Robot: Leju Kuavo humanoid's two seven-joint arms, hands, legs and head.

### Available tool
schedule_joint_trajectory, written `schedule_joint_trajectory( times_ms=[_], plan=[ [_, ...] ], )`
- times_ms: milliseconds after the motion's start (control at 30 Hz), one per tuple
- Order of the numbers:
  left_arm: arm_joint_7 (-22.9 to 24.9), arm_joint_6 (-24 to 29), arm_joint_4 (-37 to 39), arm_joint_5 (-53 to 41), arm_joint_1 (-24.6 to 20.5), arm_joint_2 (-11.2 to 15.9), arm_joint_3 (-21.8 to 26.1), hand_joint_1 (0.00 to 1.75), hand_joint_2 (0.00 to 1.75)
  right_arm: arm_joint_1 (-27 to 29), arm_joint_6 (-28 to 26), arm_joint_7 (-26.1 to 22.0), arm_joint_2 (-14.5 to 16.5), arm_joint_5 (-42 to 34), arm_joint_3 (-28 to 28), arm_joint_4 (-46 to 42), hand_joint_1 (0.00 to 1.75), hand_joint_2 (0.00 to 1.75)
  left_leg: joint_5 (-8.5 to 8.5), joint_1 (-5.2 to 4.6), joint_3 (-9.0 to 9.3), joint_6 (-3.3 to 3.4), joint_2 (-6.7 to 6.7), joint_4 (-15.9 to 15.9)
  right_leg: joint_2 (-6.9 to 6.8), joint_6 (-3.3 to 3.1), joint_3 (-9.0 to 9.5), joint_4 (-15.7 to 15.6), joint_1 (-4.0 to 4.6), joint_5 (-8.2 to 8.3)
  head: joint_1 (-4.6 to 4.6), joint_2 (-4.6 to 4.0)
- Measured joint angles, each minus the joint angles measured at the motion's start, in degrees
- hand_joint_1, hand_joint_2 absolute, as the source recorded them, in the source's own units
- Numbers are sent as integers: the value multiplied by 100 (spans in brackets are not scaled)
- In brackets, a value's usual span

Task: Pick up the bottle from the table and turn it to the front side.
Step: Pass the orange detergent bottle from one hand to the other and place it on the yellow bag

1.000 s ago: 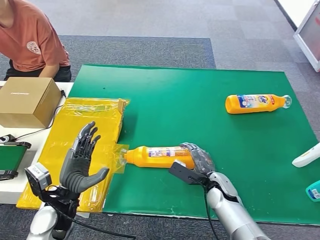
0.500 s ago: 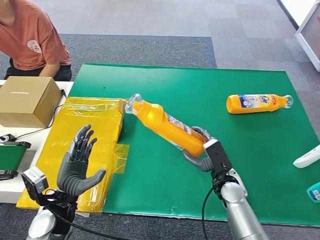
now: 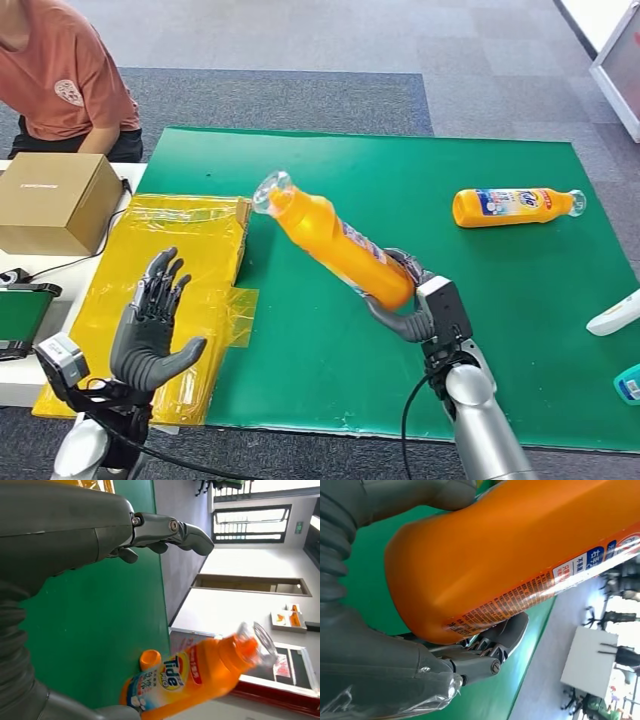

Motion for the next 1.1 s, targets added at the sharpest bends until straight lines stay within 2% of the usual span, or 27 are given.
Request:
schedule_joint_trajectory(
  times_ms=[67, 167, 267, 567, 900, 1100],
  plan=[
    [181, -101, 28, 528, -21, -25, 33, 0, 175, 66, 2, -117, 44, -46, 33, -103, 175, 175, 0, 0, 0, 0, 0, 0, 0, 0, -1, 0, 0, 0, -1, 0],
    [710, -422, 173, 1617, -147, -84, 74, 0, 175, 119, -332, -234, 108, 543, 270, -195, 175, 175, 0, 1, -1, -1, 0, 0, 0, -1, -3, 0, 1, -1, 0, -1],
    [1023, -641, 425, 2150, -367, -114, 4, 0, 175, 122, -580, -375, 196, 927, 648, -166, 175, 175, 1, 2, -1, -2, 0, 0, 0, -2, -5, 0, 2, -1, -1, -1],
    [1082, -643, 735, 2297, -778, -96, -363, 0, 175, 186, -886, -612, 304, 996, 1337, -120, 175, 175, 1, 0, -3, 0, 1, 0, 0, -1, -4, 0, 0, -1, 1, 0],
    [1082, -647, 797, 2300, -838, -52, -475, 0, 175, 224, -959, -619, 305, 1055, 1486, -120, 175, 175, 0, 1, -4, -1, 1, 0, 0, -2, -6, 0, 1, -2, 0, -1],
    [1117, -703, 827, 2306, -898, -12, -604, 0, 175, 218, -1133, -662, 320, 1410, 1637, -120, 175, 175, 0, 1, -4, 0, 1, 0, 0, -1, -6, 0, 0, -2, 0, 0]
  ],
)
